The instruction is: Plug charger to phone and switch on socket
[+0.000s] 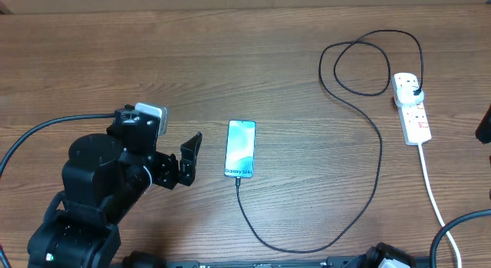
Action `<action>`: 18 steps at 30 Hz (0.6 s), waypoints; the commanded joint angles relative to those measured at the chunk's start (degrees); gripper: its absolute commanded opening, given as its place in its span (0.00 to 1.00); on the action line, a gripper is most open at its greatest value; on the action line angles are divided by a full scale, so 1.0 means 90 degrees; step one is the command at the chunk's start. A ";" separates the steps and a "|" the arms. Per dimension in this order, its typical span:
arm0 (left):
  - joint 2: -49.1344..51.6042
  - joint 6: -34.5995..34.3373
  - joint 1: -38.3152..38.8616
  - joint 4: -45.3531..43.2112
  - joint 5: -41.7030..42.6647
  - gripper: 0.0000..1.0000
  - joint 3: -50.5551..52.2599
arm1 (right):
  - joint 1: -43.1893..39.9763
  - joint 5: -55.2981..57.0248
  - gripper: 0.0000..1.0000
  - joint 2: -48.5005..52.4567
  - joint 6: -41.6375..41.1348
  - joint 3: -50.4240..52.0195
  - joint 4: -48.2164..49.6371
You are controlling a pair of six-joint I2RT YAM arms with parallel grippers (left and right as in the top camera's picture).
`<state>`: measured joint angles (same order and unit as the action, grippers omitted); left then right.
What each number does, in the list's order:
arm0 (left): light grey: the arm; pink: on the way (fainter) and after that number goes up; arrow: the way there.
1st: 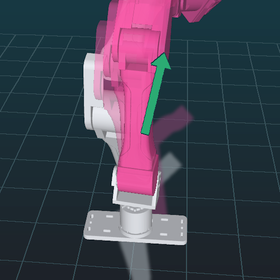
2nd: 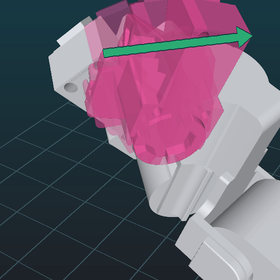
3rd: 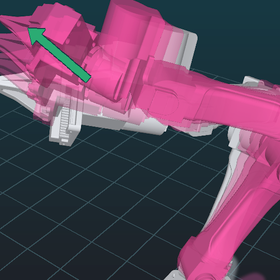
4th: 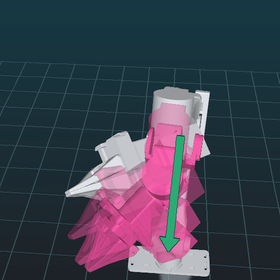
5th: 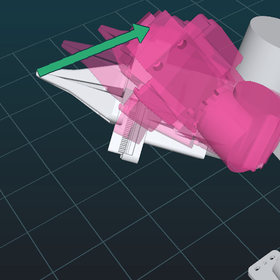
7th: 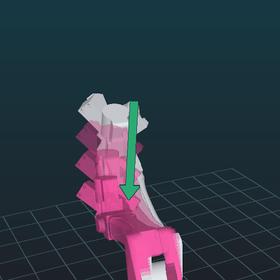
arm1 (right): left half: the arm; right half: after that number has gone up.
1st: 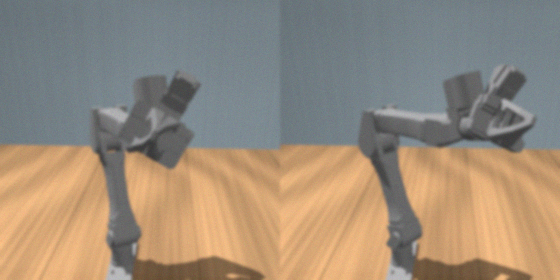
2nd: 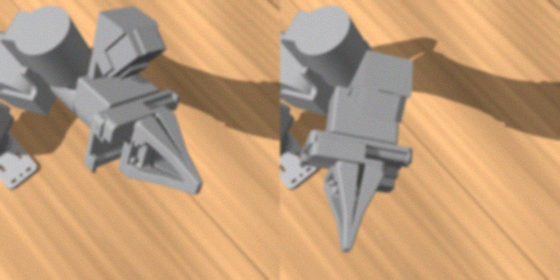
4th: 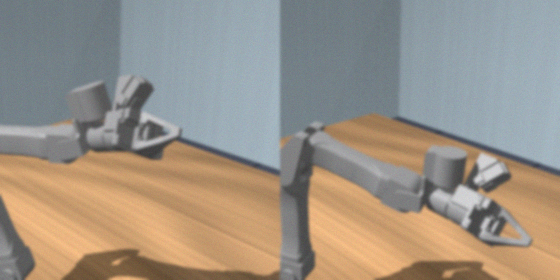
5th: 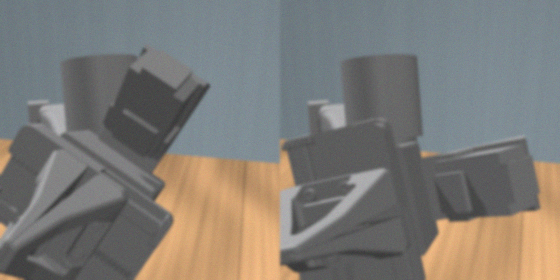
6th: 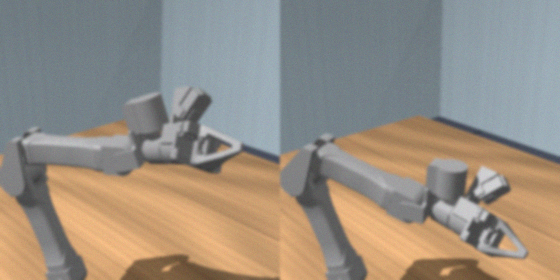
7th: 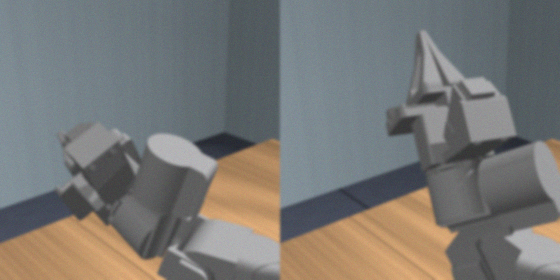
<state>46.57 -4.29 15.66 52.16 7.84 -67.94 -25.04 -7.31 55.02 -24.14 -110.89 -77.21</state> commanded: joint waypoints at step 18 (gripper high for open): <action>0.0124 0.0002 -0.0010 0.0226 -0.0090 1.00 0.0019 | 0.0036 -0.0034 1.00 0.0012 0.0000 -0.0015 0.0012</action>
<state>47.68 -4.29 15.66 54.30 7.84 -67.85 -25.04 -7.33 55.02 -24.16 -110.89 -77.19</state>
